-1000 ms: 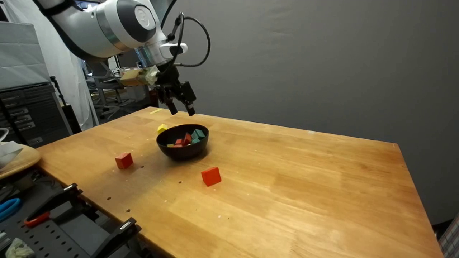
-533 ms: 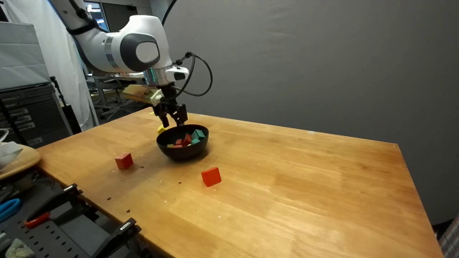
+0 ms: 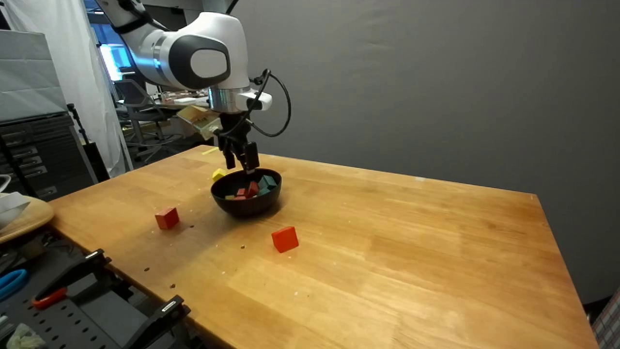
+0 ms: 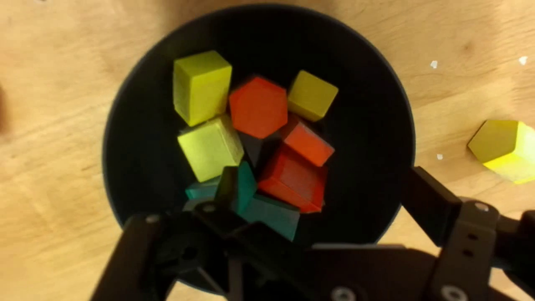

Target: Move the blocks in the black bowl and put them around the bowl

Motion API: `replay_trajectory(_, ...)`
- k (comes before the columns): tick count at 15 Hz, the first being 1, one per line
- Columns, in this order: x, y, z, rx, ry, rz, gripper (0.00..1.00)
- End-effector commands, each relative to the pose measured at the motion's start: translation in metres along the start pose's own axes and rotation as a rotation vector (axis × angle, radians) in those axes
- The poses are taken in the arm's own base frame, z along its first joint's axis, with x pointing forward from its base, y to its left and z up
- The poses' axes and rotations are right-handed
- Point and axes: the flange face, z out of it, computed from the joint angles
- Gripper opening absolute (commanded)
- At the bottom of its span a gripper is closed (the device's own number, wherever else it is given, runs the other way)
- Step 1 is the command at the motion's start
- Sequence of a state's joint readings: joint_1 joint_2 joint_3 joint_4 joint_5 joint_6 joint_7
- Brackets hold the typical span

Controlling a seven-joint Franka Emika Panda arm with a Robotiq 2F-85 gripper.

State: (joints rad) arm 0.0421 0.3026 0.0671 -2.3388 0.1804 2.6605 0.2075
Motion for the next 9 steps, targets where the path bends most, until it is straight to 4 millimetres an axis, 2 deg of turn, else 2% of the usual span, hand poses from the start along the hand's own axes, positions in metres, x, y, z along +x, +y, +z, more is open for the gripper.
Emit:
replay_trajectory(1,-0.009,0.011,-0.018,0.049,-0.103,0.074,1.0)
replay_trajectory(2,-0.003,0.009,-0.006,0.018,-0.066,0.057,1.0)
replay_trajectory(5,-0.005,0.012,-0.01,0.029,-0.095,0.076,1.0)
replay_trajectory(9,0.004,0.009,0.003,0.027,-0.127,0.196,1.0)
